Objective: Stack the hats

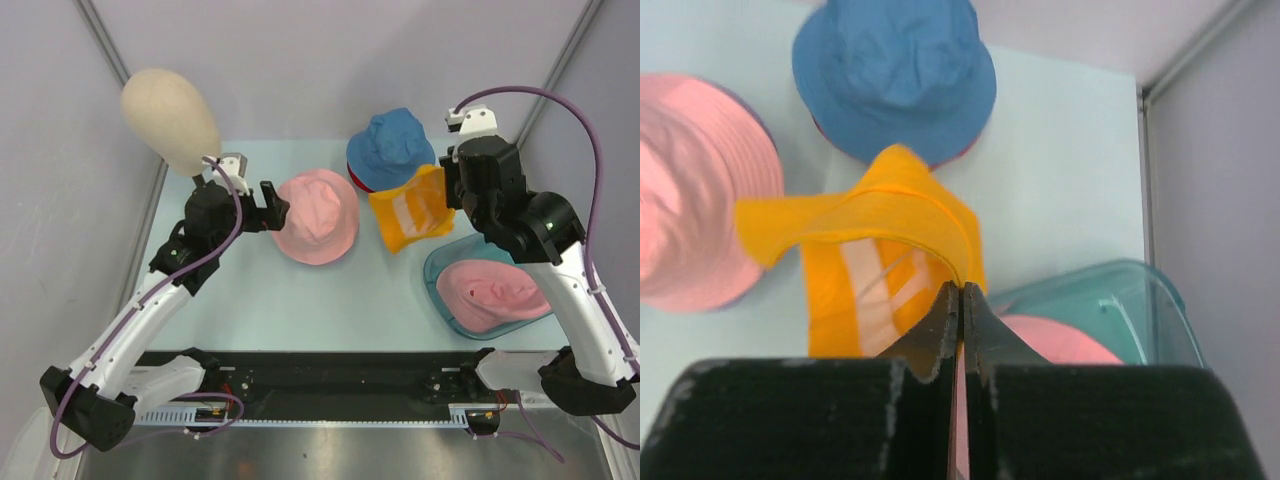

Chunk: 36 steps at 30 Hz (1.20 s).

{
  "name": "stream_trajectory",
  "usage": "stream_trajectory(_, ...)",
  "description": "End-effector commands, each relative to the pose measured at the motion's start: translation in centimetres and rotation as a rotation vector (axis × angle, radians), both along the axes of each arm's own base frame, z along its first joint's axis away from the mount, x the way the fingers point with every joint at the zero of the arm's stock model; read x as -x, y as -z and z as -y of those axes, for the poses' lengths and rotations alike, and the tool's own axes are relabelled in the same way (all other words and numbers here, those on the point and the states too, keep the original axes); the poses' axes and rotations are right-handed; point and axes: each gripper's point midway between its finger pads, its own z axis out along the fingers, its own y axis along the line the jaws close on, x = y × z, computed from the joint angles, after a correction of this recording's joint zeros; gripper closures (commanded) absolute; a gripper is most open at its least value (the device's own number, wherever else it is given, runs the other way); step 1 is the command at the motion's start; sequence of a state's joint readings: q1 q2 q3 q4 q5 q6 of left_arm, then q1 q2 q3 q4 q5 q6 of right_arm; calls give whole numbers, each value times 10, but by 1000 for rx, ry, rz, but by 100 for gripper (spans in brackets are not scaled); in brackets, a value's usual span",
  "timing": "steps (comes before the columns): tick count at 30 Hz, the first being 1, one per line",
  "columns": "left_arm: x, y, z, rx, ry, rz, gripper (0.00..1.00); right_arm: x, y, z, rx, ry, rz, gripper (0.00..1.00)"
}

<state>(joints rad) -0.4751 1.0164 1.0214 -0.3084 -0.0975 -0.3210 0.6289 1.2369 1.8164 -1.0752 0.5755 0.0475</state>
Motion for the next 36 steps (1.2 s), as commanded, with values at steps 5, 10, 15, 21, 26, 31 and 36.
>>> stream_trajectory(5,3,-43,1,47,24,94,0,-70,-26,-44,62,-1,127,100)
stream_trajectory(10,9,-49,-5,54,8,104,0,-104,-42,-60,65,54,154,100)
stream_trajectory(15,15,-48,-11,49,-7,104,0,-131,-60,-84,77,58,196,100)
stream_trajectory(21,21,-48,-18,47,-30,108,0,-126,-67,-156,85,-123,260,100)
stream_trajectory(26,25,-43,-22,61,-40,90,0,-100,-47,-218,72,-293,234,100)
stream_trajectory(31,26,-43,-20,92,-33,81,0,-80,-27,-260,21,-390,184,100)
stream_trajectory(36,26,-43,-26,100,-55,75,0,-60,-16,-287,13,-482,153,100)
